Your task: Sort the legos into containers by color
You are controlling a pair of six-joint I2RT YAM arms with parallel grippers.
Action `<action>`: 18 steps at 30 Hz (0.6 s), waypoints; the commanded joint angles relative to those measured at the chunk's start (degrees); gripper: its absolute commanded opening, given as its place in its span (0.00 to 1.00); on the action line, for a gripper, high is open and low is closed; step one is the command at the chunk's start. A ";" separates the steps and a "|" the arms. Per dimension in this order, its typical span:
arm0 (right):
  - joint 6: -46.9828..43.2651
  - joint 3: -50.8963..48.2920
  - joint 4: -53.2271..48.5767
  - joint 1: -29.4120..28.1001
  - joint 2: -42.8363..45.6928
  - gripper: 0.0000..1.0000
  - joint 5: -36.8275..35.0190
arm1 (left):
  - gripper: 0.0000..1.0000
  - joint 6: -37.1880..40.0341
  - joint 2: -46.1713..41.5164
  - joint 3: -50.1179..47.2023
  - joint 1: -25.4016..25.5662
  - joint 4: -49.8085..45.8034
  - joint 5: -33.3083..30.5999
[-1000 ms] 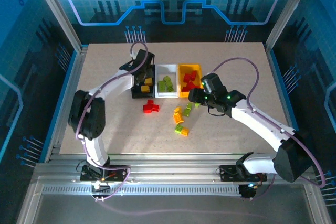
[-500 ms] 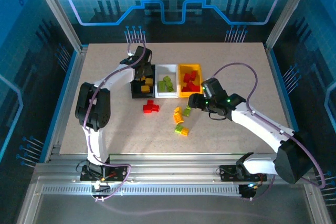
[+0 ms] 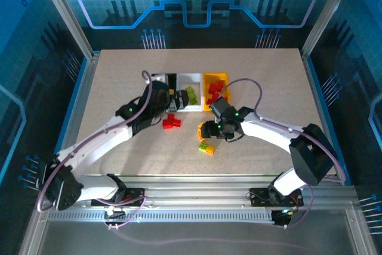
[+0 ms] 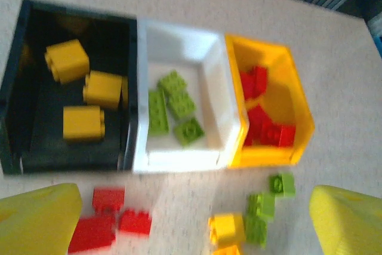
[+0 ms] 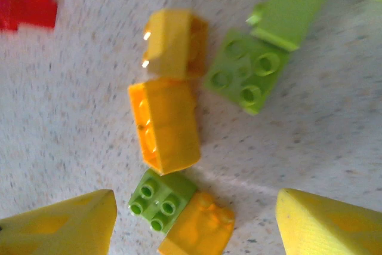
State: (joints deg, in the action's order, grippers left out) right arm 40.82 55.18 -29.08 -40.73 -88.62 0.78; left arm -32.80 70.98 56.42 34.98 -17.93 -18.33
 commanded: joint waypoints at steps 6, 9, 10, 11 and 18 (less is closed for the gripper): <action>-7.18 0.50 -1.44 -4.21 -6.24 0.71 5.68 | 0.99 -6.03 -11.39 -14.10 -0.04 -6.18 1.25; -7.85 1.14 -2.09 -5.19 -8.19 0.69 5.59 | 0.99 -5.97 -12.49 -15.39 -0.03 -7.21 0.53; -8.02 1.24 -2.44 -5.75 -8.37 0.69 5.46 | 0.99 -5.94 -12.53 -15.63 -0.09 -7.29 0.37; -8.28 1.17 -2.65 -6.26 -8.41 0.69 5.75 | 0.99 -5.92 -12.56 -15.78 -0.04 -7.30 0.23; -7.39 1.22 -6.76 -11.14 -8.71 0.63 2.32 | 0.99 -5.37 -12.18 -15.99 -0.13 -6.48 0.04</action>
State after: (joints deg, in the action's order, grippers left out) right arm 33.47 55.57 -31.99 -50.00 -96.77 5.10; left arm -37.60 59.29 41.08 35.05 -24.14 -17.93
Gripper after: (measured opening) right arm 0.637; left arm 0.989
